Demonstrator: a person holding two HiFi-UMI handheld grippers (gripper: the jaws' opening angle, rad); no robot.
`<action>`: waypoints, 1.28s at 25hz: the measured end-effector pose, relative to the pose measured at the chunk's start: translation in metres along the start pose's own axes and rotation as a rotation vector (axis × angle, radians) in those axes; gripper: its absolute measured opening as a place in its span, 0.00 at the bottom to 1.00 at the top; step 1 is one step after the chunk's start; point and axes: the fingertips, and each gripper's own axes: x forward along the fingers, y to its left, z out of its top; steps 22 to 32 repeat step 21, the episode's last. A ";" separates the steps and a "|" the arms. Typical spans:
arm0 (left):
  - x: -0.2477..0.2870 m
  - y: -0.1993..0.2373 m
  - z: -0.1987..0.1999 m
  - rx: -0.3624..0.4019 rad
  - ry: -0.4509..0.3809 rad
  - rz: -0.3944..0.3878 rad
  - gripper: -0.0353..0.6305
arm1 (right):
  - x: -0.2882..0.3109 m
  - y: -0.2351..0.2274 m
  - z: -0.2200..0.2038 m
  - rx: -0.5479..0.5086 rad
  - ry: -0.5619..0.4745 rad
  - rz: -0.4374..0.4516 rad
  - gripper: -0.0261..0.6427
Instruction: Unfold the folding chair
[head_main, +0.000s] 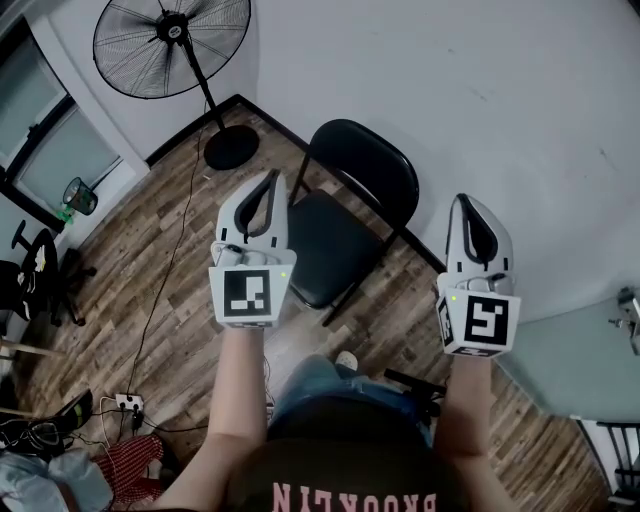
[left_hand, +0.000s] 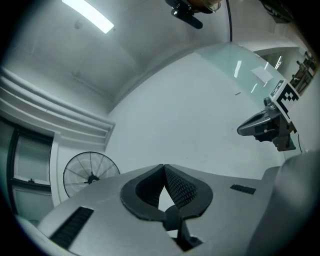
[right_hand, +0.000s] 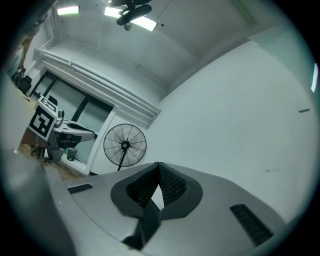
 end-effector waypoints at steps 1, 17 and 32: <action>0.000 0.001 0.001 0.002 -0.004 0.003 0.06 | -0.001 0.000 0.000 -0.001 -0.001 0.000 0.04; 0.006 -0.002 0.002 -0.002 0.000 -0.003 0.06 | 0.003 -0.002 0.000 0.002 0.024 -0.006 0.04; 0.007 0.000 0.002 0.000 0.000 -0.002 0.06 | 0.005 -0.001 0.001 -0.003 0.028 -0.002 0.04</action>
